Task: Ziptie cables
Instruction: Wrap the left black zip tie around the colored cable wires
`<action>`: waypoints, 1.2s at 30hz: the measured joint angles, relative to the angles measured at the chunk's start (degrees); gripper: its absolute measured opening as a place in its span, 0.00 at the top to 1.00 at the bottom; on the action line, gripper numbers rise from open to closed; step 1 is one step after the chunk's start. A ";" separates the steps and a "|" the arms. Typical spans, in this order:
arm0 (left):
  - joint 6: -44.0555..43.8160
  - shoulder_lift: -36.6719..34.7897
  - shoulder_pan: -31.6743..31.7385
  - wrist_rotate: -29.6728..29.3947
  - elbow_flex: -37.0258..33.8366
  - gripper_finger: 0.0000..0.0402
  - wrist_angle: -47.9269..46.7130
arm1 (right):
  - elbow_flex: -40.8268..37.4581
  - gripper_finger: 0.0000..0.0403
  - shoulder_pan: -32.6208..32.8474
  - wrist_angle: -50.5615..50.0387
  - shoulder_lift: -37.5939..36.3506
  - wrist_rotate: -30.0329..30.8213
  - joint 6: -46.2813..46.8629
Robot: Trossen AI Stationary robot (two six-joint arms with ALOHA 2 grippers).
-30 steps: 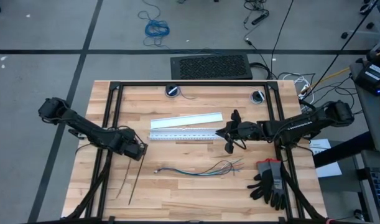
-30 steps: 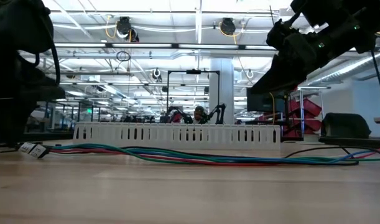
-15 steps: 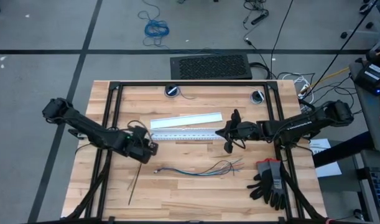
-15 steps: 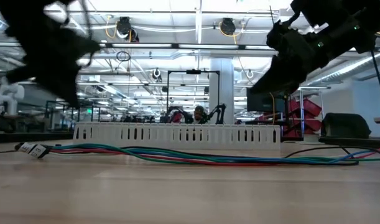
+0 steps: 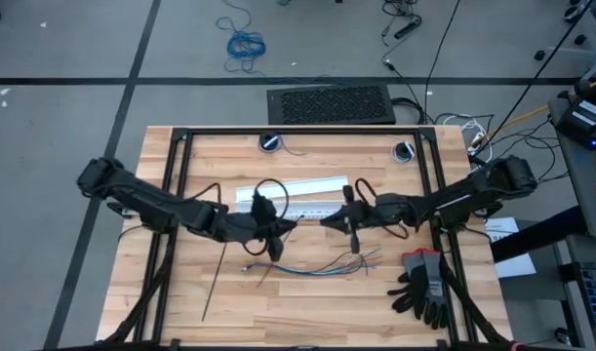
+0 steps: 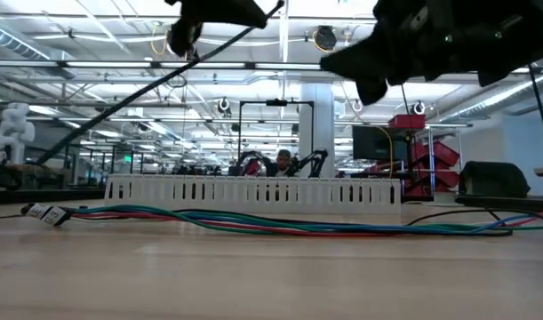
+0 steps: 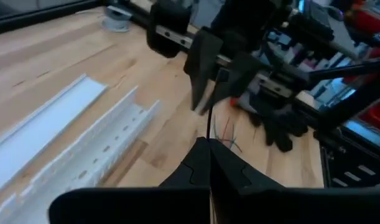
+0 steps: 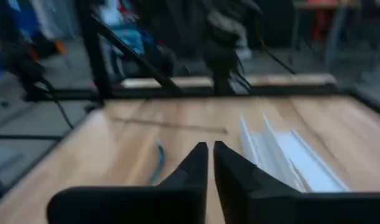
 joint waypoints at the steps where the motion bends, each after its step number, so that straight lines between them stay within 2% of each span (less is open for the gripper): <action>1: 0.28 0.50 0.58 0.80 0.00 1.00 0.28 | -0.01 0.92 0.00 2.26 0.15 -0.72 -0.57; 6: 0.63 4.06 2.91 3.46 -1.17 1.00 3.37 | 0.02 0.80 -0.21 7.92 0.59 -0.63 -1.87; 10: 3.35 5.74 3.67 3.86 -1.31 1.00 6.29 | 0.02 0.72 -1.49 6.74 1.42 1.42 0.65; 13: 3.66 5.77 3.80 3.84 -1.31 1.00 6.23 | 0.02 0.69 -2.80 7.62 4.18 2.56 2.33; 16: 4.60 5.77 4.08 3.81 -1.31 1.00 6.21 | 0.04 0.69 -3.26 13.50 6.42 0.96 2.99; 29: 4.62 5.75 4.44 4.24 -1.31 1.00 6.10 | 7.42 0.73 -3.20 6.84 9.85 -0.65 1.94; 32: 4.62 5.73 4.44 4.24 -1.31 1.00 6.07 | 7.64 0.80 -3.29 6.67 9.96 -0.61 1.92; 36: 4.58 5.73 4.43 4.23 -1.31 1.00 5.59 | 7.65 0.97 -3.50 5.75 9.98 -0.95 0.67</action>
